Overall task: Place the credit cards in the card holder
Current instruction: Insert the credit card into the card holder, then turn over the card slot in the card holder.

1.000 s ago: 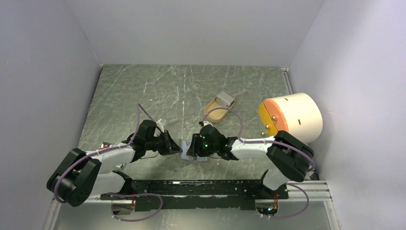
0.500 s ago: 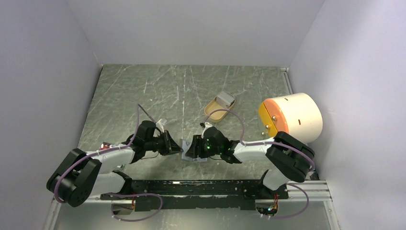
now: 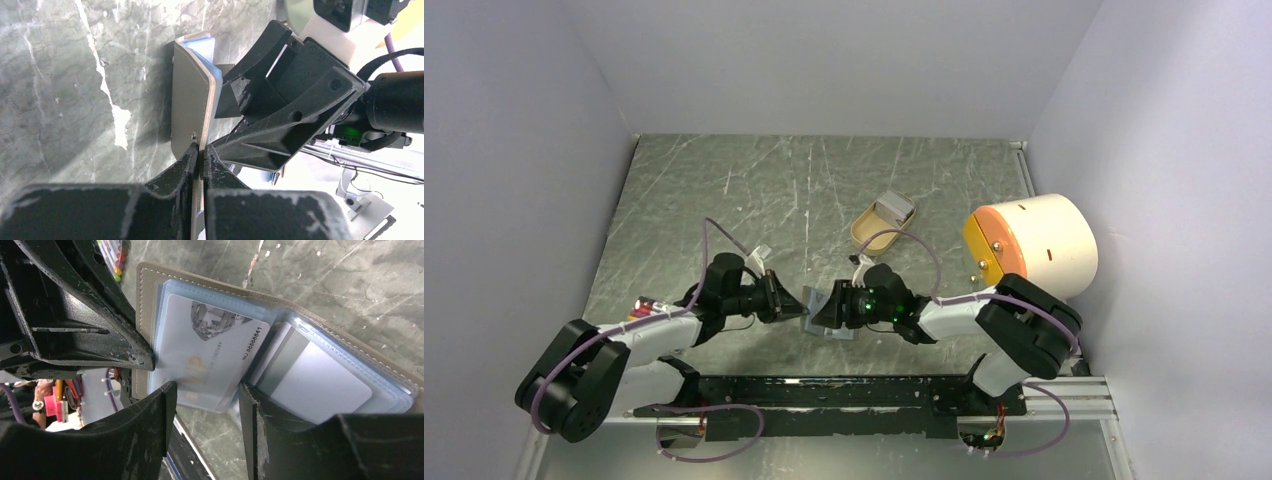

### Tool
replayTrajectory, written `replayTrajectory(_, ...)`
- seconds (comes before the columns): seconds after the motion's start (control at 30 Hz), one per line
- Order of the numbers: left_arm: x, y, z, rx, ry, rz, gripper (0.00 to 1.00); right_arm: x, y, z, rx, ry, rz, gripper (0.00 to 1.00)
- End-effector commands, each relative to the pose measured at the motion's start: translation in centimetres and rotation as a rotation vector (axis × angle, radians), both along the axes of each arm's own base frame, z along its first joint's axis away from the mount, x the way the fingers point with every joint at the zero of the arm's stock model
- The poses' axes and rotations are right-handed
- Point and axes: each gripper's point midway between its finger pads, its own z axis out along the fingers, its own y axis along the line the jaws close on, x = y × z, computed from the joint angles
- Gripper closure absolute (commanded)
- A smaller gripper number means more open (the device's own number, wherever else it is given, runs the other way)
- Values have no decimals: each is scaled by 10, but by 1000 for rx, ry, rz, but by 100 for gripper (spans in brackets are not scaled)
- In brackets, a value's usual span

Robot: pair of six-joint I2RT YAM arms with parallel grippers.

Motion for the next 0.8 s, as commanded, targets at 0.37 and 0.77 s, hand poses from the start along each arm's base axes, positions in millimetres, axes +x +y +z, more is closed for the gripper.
replayTrajectory(0.37,3,-2,16,-41,-15,14,91,6,-4,11,21,11,-38,39)
replayTrajectory(0.77,3,6,24,-6,70,94,91,4,6,6,111,35,77,41)
